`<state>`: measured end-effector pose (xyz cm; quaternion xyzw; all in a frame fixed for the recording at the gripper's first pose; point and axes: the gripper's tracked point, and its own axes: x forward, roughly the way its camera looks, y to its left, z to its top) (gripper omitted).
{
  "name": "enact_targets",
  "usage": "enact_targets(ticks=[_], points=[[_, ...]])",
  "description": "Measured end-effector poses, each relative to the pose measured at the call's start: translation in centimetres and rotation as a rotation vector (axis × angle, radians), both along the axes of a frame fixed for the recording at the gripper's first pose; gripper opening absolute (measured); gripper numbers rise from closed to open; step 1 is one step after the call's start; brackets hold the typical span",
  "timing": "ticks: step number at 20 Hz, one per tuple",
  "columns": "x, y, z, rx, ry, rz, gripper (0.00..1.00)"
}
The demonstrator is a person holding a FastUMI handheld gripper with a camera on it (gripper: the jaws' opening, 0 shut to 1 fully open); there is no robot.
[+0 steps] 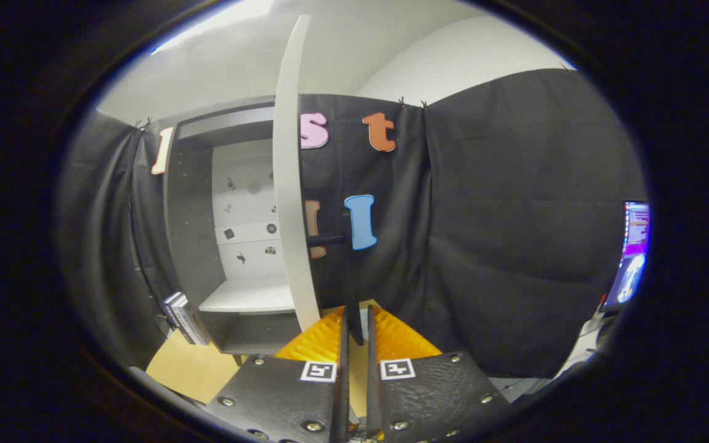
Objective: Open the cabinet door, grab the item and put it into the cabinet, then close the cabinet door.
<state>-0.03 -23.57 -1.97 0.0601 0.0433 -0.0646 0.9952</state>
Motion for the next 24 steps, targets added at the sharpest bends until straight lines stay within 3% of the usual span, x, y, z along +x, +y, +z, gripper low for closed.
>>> enact_targets(ticks=[4, 10, 13, 15, 19, 22, 24], points=[[-2.1, 0.4, 0.2, -0.05, -0.004, -0.044, 0.12], [-3.9, 7.3, 1.7, 0.03, -0.038, 0.068, 0.11], [-2.6, 11.2, 0.5, 0.026, -0.02, 0.128, 0.39], [-1.2, 14.4, -0.6, 0.006, 0.006, 0.177, 0.49], [1.9, 18.6, -3.2, -0.122, 0.04, 0.229, 0.8], [3.8, 22.6, -5.8, -0.092, 0.086, 0.303, 0.98], [5.2, 24.6, -8.3, -0.062, 0.125, 0.326, 0.98]])
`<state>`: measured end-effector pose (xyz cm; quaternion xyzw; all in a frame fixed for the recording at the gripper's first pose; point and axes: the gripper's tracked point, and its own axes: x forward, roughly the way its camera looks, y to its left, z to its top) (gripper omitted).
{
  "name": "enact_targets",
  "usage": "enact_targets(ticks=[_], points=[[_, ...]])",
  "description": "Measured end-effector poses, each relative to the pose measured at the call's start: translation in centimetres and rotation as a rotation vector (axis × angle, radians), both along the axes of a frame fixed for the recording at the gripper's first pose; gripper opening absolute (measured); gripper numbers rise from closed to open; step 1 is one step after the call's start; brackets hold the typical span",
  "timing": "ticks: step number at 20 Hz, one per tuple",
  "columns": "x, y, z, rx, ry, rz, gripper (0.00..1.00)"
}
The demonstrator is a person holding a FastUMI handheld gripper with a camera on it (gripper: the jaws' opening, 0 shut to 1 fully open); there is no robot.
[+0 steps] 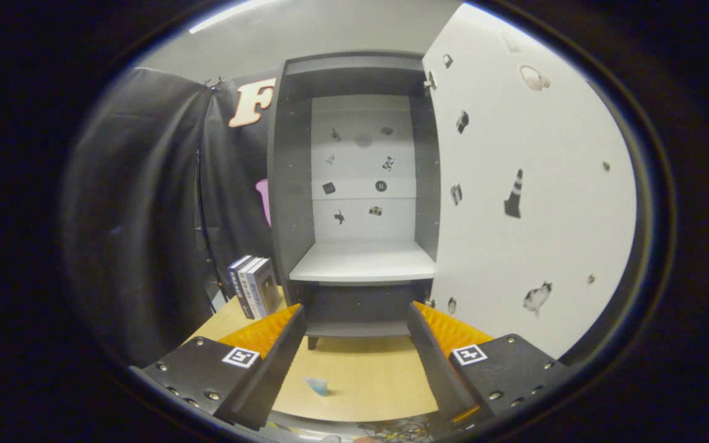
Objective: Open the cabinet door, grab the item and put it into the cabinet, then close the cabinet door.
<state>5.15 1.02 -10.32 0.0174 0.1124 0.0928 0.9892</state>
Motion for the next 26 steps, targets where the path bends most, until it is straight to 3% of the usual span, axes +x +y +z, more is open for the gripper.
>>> enact_targets(ticks=[5, 12, 21, 24, 26], points=[[2.3, 3.9, -7.7, 0.016, 0.134, 0.044, 0.98], [4.0, 6.5, -18.7, 0.049, 0.311, 0.023, 0.99], [3.6, 9.3, -30.0, 0.021, 0.491, 0.033, 1.0], [3.3, 9.6, -32.6, 0.017, 0.536, 0.034, 0.87], [2.7, 9.7, -33.7, 0.022, 0.565, 0.034, 0.85]])
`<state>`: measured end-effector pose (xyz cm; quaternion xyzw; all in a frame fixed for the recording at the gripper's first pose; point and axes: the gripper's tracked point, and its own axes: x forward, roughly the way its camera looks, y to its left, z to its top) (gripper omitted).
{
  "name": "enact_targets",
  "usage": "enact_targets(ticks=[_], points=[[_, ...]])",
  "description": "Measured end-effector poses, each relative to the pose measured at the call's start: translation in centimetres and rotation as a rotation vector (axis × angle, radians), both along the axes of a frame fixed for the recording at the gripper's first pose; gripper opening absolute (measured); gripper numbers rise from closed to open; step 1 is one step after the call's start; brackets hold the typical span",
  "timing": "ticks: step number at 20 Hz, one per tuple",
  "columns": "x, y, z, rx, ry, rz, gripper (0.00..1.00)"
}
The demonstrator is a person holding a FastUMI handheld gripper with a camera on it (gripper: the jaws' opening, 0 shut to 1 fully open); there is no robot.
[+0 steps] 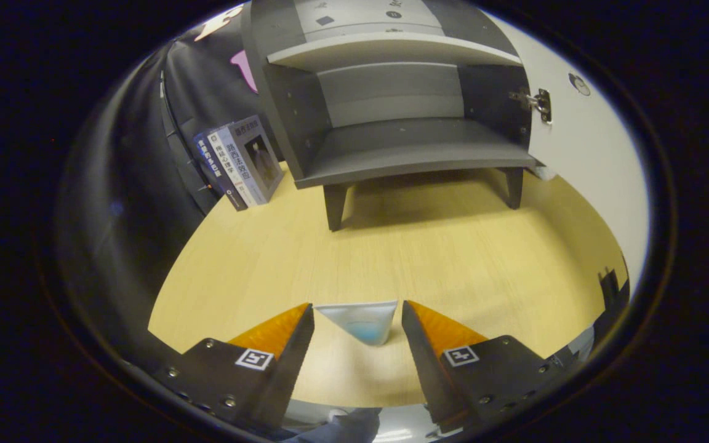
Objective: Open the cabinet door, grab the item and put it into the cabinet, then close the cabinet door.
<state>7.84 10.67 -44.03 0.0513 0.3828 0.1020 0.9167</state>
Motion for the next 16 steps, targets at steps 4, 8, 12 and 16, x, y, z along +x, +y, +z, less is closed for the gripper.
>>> enact_targets(ticks=[4, 8, 12, 16], points=[[0.4, -0.5, 0.3, -0.013, -0.013, 0.007, 0.55], [1.2, -0.8, 3.6, -0.027, -0.083, 0.029, 0.55], [2.8, -1.4, 10.8, -0.027, -0.192, 0.038, 0.55], [5.6, -1.7, 20.0, -0.009, -0.343, 0.033, 0.55]])
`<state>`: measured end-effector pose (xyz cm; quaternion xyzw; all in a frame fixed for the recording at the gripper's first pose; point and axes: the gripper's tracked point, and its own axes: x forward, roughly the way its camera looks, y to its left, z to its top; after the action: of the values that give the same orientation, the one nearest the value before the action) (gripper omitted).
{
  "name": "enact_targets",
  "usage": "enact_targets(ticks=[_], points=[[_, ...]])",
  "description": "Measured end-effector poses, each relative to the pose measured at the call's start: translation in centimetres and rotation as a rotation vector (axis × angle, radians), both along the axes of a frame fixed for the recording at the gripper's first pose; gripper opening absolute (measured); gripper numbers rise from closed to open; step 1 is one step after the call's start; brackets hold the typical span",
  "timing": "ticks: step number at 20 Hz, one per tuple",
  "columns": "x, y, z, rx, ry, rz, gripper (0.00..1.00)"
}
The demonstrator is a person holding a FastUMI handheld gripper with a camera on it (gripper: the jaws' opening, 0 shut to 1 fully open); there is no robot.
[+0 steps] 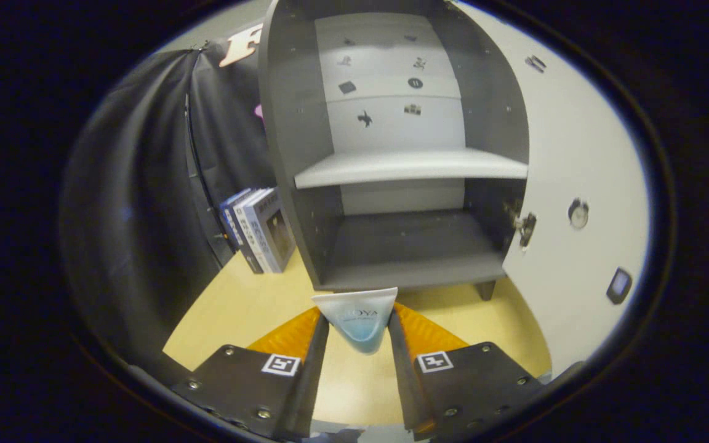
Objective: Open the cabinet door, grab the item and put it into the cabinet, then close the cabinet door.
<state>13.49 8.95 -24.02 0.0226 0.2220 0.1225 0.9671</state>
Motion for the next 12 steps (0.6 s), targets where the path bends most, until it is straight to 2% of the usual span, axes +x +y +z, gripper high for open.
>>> enact_targets(ticks=[6, 12], points=[[5.3, 0.5, 11.7, 0.007, -0.215, 0.003, 0.55], [13.0, -0.8, 18.1, 0.047, -0.353, -0.051, 0.54]])
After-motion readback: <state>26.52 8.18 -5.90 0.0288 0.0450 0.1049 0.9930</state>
